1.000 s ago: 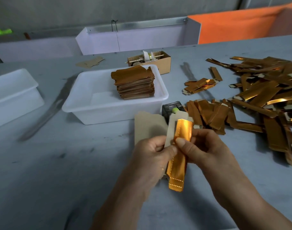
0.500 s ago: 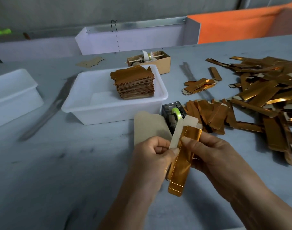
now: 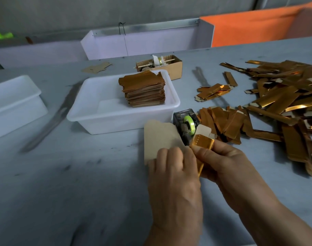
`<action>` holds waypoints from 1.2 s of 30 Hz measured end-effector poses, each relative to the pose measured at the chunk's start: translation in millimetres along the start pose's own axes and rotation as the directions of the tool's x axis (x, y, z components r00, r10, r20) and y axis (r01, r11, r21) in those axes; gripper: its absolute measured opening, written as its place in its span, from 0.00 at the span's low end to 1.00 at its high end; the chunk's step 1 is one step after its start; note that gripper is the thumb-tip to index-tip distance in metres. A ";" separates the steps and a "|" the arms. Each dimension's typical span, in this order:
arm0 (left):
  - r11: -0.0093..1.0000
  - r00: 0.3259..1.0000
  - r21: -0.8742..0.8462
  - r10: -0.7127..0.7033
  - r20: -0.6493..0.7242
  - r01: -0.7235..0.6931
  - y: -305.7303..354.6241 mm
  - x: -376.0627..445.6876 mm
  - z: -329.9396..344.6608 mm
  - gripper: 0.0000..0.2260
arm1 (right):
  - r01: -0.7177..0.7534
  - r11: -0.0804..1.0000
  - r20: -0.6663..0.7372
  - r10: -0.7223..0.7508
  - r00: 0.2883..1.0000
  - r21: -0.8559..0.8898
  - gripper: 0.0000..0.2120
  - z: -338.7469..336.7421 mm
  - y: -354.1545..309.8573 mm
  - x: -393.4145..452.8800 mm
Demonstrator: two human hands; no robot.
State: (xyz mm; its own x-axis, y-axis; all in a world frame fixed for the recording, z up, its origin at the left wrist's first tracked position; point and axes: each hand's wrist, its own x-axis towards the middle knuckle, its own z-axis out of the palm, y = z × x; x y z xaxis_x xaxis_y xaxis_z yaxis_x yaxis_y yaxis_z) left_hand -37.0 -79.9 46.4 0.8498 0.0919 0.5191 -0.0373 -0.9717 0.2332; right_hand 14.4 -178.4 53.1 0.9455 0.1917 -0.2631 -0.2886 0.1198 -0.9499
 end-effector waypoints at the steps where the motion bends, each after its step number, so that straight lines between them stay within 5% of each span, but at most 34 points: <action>1: 0.998 1.000 0.070 -0.001 0.028 -0.001 3.7 -3.5 0.4 0.18 | 0.000 1.000 0.000 0.000 1.000 0.010 0.06 0.6 -0.1 0.2; 6: 0.979 0.968 0.199 -0.003 0.252 -0.049 16.4 -12.5 2.9 0.18 | 0.001 0.997 -0.004 -0.001 1.000 -0.080 0.14 0.9 2.5 -1.8; 9: 0.998 0.972 0.067 0.000 0.235 -0.016 13.4 -12.2 -0.7 0.16 | -0.004 0.999 -0.025 0.003 1.000 -0.050 0.07 -0.6 5.6 -0.1; 11: 0.976 0.958 -0.143 -0.126 0.259 0.167 5.0 -3.8 -4.6 0.16 | -0.037 0.999 -0.013 0.037 0.999 0.029 0.05 -2.2 4.6 1.9; 12: 0.897 0.920 -0.294 -0.238 0.313 0.332 1.1 2.7 -5.9 0.15 | -0.045 0.997 0.006 0.045 0.999 0.063 0.06 -3.4 4.1 2.7; 14: 0.529 0.766 -0.556 -0.397 0.506 0.642 -10.6 11.2 -4.5 0.10 | -0.032 0.995 0.039 0.029 0.999 0.091 0.10 -3.5 2.4 3.0; 16: 0.143 0.618 -0.609 -0.330 0.713 0.780 -21.9 16.9 -7.8 0.07 | -0.004 0.998 0.035 0.001 0.999 0.064 0.11 -1.8 -0.7 3.3; 18: -0.054 0.577 -0.596 -0.195 0.793 0.801 -28.2 21.0 -9.7 0.03 | -0.008 0.997 0.025 0.006 1.000 0.072 0.11 -2.0 -2.6 5.9; 20: -0.142 0.575 -0.587 -0.122 0.809 0.797 -30.8 23.9 -9.4 0.02 | -0.039 0.996 0.024 0.037 0.999 0.083 0.11 -2.5 -5.8 9.4; 24: -0.078 0.584 -0.616 -0.240 0.775 0.784 -26.3 27.0 -7.8 0.04 | -0.081 0.996 -0.014 0.081 0.997 -0.048 0.14 -9.5 -20.4 11.8; 26: -0.050 0.579 -0.634 -0.356 0.733 0.772 -26.5 27.0 -6.7 0.05 | 0.011 0.969 -0.048 -0.023 0.999 -0.246 0.18 -19.2 -31.3 14.0; 29: -0.059 0.564 -0.673 -0.494 0.662 0.738 -33.5 27.8 -8.2 0.04 | 0.095 0.925 -0.179 -0.171 0.969 -0.369 0.08 -38.4 -38.6 26.4; 36: -0.038 0.532 -0.655 -0.550 0.644 0.754 -37.9 27.4 0.7 0.03 | -0.081 0.880 -0.023 0.080 0.997 -0.468 0.09 -39.1 -6.6 45.2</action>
State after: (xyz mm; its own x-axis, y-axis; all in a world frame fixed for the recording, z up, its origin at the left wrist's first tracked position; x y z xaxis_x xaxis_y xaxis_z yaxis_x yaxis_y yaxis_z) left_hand -12.0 -40.7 51.2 0.8113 0.4429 -0.3816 0.2977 0.2487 0.9217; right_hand 65.0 -208.6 40.9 0.9225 0.1787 -0.3421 -0.2602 -0.3665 -0.8933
